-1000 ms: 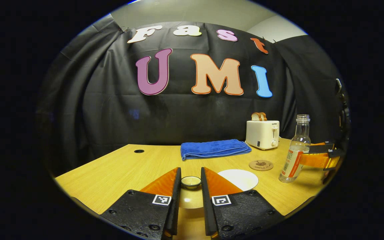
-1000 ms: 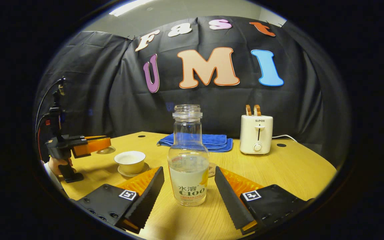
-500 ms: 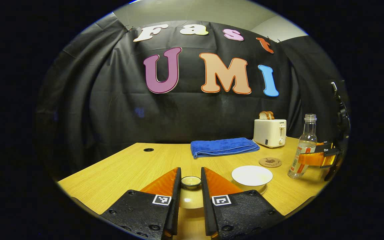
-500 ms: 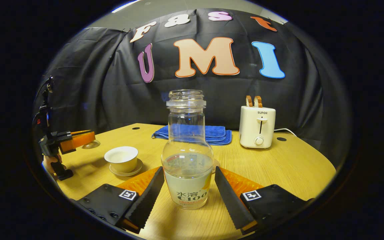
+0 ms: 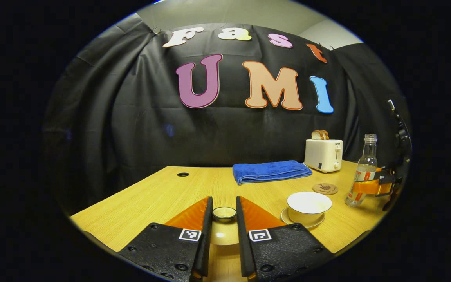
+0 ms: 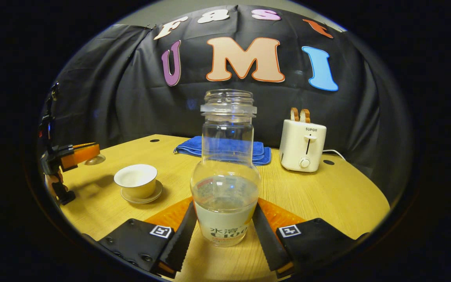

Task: Open the teacup lid with one hand, grasp the water bottle and pour water into the teacup with the other hand; after pouring, place the water bottle on the coaster and then close the teacup lid.

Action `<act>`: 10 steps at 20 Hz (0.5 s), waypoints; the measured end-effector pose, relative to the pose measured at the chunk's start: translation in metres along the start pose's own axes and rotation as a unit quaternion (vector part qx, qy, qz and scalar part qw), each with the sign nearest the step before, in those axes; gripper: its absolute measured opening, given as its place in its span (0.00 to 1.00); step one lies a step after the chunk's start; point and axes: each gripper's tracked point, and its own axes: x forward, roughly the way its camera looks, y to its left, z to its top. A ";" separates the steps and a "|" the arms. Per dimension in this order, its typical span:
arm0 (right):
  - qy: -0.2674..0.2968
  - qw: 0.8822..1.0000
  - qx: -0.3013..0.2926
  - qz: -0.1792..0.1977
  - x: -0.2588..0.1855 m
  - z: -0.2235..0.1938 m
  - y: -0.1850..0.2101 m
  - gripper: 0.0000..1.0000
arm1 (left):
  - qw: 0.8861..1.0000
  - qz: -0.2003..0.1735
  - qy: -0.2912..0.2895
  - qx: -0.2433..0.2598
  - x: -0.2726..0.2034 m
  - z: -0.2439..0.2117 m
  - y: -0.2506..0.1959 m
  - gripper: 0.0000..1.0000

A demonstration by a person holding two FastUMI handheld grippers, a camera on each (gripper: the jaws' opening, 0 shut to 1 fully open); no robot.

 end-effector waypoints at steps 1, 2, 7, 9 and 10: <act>-0.001 1.000 -0.011 -0.005 0.000 0.000 0.001 0.82 | 1.000 0.000 0.000 0.000 0.000 -0.001 0.000 0.29; -0.003 1.000 -0.023 -0.009 -0.001 0.001 0.003 0.83 | 1.000 0.000 0.001 0.000 -0.001 -0.001 0.000 0.30; -0.001 0.995 -0.094 -0.016 -0.001 0.005 0.015 0.83 | 1.000 0.001 0.000 0.000 -0.001 0.000 0.000 0.31; 0.002 0.991 -0.130 -0.023 0.001 0.007 0.017 0.83 | 1.000 0.000 0.000 0.000 -0.001 0.000 -0.001 0.30; 0.001 0.988 -0.154 -0.028 0.003 0.010 0.017 0.83 | 1.000 -0.001 0.000 0.000 -0.001 -0.001 -0.001 0.29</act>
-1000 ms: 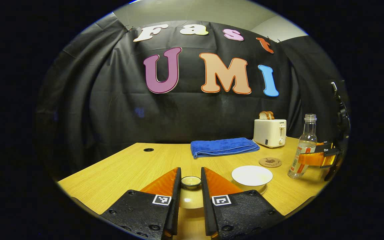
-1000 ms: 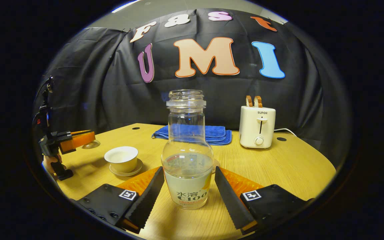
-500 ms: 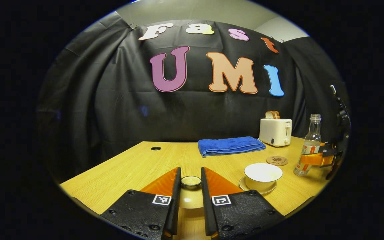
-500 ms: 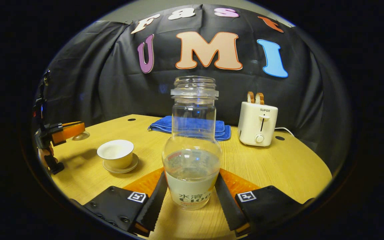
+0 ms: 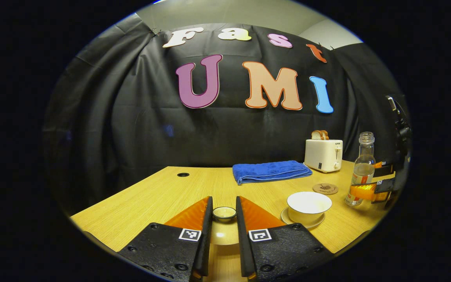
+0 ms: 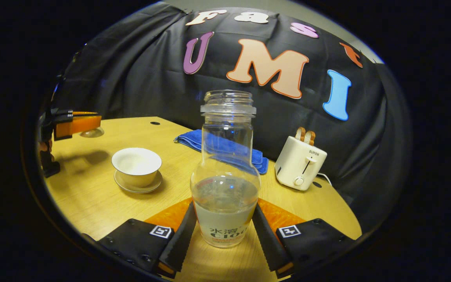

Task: Open the teacup lid with one hand, grasp the water bottle and pour water into the teacup with the other hand; after pouring, place the water bottle on the coaster and then close the teacup lid.

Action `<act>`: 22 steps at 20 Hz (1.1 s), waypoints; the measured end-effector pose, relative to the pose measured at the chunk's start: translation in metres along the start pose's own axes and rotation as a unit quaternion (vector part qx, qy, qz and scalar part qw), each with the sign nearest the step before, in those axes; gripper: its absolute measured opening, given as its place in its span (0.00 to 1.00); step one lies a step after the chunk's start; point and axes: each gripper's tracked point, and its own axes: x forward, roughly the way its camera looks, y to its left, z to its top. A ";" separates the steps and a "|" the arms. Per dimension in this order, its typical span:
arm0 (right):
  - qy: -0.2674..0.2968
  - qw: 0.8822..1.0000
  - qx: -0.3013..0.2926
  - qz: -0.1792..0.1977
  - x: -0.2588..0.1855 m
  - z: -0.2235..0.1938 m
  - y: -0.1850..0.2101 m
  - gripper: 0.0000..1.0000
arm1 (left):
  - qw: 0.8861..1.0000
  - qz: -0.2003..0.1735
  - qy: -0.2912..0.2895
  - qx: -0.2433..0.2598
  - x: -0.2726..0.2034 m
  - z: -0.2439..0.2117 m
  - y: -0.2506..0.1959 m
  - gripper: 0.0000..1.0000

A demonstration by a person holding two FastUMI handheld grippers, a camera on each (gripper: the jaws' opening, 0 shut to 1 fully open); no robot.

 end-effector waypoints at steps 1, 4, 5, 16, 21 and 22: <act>-0.003 1.000 -0.022 -0.004 0.001 0.004 0.001 0.83 | 1.000 -0.001 0.000 0.000 0.000 0.001 0.000 0.29; 0.002 0.998 -0.070 -0.008 0.006 0.009 0.005 0.82 | 1.000 -0.001 -0.001 -0.001 0.000 0.001 0.000 0.29; 0.004 0.996 -0.087 -0.011 0.007 0.012 0.005 0.82 | 1.000 -0.001 -0.003 -0.001 0.000 0.003 0.000 0.29; 0.030 0.954 -0.297 -0.037 0.027 0.012 0.016 0.82 | 1.000 0.008 0.000 0.000 0.000 0.002 0.001 0.30; 0.031 0.930 -0.362 -0.046 0.038 0.011 0.022 0.82 | 1.000 0.009 -0.007 0.000 -0.001 0.003 0.001 0.29; 0.028 0.925 -0.377 -0.050 0.039 0.013 0.023 0.82 | 1.000 0.009 -0.006 0.000 -0.001 0.003 0.001 0.30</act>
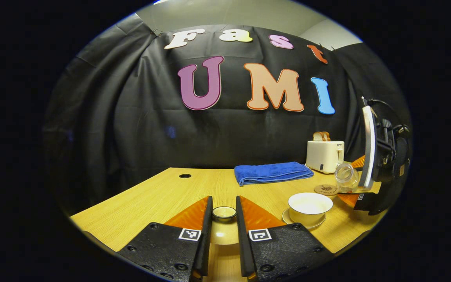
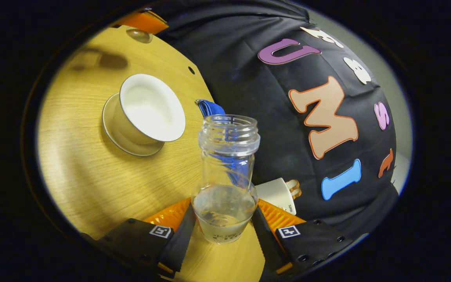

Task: Open the teacup lid with one hand, grasp the water bottle and pour water into the teacup with the other hand; after pouring, place the water bottle on the coaster and then close the teacup lid.

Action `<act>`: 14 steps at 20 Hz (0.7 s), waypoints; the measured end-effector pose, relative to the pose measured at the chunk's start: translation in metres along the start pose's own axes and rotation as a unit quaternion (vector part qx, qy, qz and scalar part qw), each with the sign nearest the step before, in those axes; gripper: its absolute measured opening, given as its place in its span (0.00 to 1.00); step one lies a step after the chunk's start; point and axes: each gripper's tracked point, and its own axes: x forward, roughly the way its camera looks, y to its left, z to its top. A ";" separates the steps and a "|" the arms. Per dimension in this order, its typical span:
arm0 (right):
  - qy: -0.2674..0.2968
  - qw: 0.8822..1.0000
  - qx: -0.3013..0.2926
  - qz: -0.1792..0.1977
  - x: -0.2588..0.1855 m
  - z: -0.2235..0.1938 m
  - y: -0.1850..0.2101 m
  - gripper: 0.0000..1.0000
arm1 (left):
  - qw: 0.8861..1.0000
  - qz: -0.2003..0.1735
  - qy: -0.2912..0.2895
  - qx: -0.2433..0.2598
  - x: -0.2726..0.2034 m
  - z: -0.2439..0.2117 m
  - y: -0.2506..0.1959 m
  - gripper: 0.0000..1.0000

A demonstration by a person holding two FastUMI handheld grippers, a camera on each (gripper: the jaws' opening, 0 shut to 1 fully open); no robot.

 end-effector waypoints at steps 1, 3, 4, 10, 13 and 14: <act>-0.002 1.000 -0.017 -0.008 0.001 0.000 0.000 0.83 | 1.000 0.000 0.001 0.000 0.000 -0.001 0.000 0.30; -0.006 0.998 -0.052 -0.022 0.001 0.003 -0.001 0.83 | 1.000 0.000 0.000 0.000 0.000 0.000 0.000 0.29; -0.008 0.997 -0.069 -0.028 0.001 0.006 -0.001 0.83 | 1.000 0.000 -0.002 0.000 -0.001 0.001 0.000 0.30; -0.020 0.988 -0.147 -0.050 0.005 0.015 -0.002 0.84 | 1.000 0.001 -0.004 0.000 0.000 0.001 0.000 0.30; -0.024 0.982 -0.180 -0.062 0.008 0.022 -0.008 0.83 | 1.000 0.001 -0.005 0.000 -0.001 0.001 0.000 0.30; -0.024 0.980 -0.188 -0.064 0.009 0.023 -0.009 0.83 | 1.000 0.001 -0.005 0.001 -0.001 0.001 0.000 0.30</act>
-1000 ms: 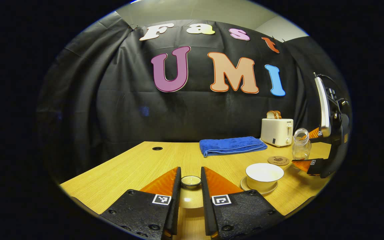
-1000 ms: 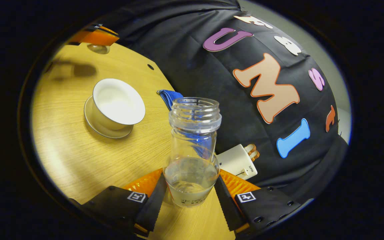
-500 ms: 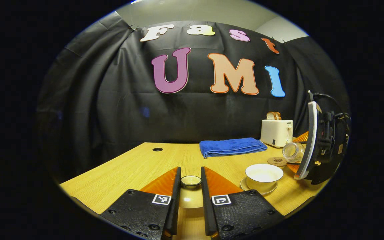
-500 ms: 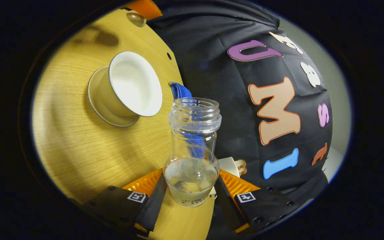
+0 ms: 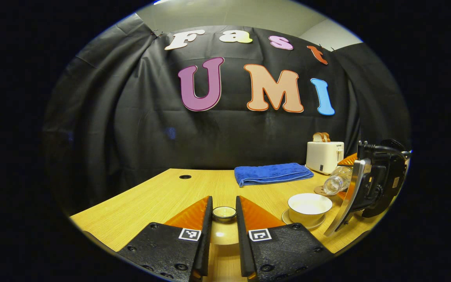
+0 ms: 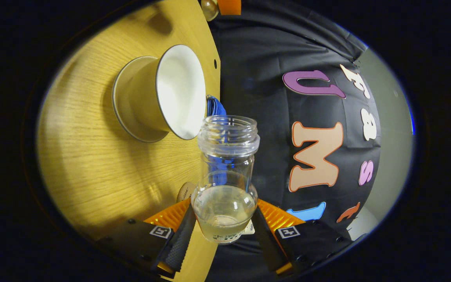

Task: Open the teacup lid with one hand, grasp the water bottle and pour water into the teacup with the other hand; after pouring, place the water bottle on the coaster and then close the teacup lid.

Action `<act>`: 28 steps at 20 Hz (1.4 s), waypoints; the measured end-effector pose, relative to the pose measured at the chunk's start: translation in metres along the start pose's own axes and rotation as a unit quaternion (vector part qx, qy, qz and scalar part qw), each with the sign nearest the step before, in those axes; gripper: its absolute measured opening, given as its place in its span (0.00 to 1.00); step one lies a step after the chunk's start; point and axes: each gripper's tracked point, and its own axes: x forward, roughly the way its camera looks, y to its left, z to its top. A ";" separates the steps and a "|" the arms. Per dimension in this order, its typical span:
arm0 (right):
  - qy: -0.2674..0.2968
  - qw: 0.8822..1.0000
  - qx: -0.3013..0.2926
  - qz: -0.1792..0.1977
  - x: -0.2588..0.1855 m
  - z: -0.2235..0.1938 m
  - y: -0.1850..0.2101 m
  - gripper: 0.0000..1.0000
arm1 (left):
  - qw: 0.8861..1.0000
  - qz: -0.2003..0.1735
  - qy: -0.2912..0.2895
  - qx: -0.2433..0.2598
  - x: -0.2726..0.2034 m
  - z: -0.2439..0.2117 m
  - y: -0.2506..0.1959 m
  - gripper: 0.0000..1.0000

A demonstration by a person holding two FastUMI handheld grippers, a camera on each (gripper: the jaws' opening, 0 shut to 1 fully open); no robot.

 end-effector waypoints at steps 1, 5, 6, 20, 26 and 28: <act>-0.001 1.000 -0.008 -0.001 0.002 0.001 -0.001 0.83 | 1.000 0.000 0.000 0.000 0.000 0.000 0.000 0.28; -0.004 0.999 -0.035 -0.012 0.002 0.004 -0.007 0.83 | 1.000 0.000 -0.002 0.000 0.000 0.001 0.000 0.29; -0.004 0.999 -0.043 -0.014 0.002 0.005 -0.007 0.83 | 1.000 0.000 -0.001 0.000 -0.001 0.000 0.000 0.31; -0.010 0.990 -0.128 -0.055 0.010 0.018 -0.018 0.80 | 1.000 0.000 -0.003 0.000 -0.001 0.002 0.000 0.30; -0.008 0.988 -0.138 -0.070 0.016 0.020 -0.035 0.81 | 1.000 0.000 -0.003 0.000 -0.002 0.002 0.000 0.30; -0.009 0.987 -0.144 -0.075 0.015 0.023 -0.040 0.81 | 1.000 0.000 -0.004 0.000 -0.001 0.002 0.000 0.30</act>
